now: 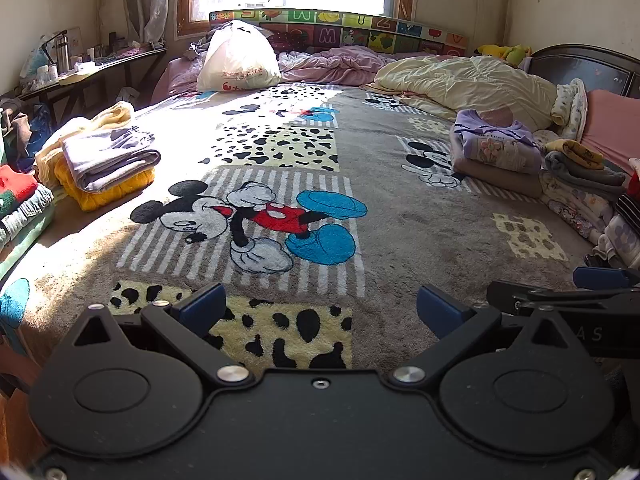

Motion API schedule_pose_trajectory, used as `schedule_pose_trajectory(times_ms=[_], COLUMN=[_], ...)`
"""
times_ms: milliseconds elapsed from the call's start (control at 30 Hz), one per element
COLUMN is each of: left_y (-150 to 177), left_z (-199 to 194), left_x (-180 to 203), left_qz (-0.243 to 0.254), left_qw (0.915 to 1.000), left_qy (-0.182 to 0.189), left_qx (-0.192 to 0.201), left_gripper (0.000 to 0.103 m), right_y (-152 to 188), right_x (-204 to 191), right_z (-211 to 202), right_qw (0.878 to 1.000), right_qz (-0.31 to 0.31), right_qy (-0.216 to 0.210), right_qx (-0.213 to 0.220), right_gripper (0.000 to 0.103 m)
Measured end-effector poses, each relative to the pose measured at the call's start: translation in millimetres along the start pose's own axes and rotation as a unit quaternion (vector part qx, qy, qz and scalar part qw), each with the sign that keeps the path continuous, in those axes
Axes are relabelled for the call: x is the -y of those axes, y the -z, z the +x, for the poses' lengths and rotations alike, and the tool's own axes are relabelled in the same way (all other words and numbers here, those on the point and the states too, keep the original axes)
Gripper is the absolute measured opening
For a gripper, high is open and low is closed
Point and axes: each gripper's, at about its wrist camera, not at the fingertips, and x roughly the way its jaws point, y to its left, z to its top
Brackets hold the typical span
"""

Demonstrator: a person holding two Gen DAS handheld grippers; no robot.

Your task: Fold clothes

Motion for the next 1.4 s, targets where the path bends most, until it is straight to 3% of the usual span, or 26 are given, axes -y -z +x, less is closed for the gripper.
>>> schedule_pose_trajectory(times_ms=[1400], left_y=[-2.1], left_z=[6.0], left_x=[-7.1], left_qz=[-0.008], left_qw=[1.0000], left_qy=[-0.003], left_qx=[-0.004], left_gripper=[0.103], right_y=[-4.4], right_x=[-1.6], right_z=[2.0], right_qw=[1.000], right_qz=[-0.005], right_qy=[0.006], right_qx=[-0.002], right_gripper=[0.103])
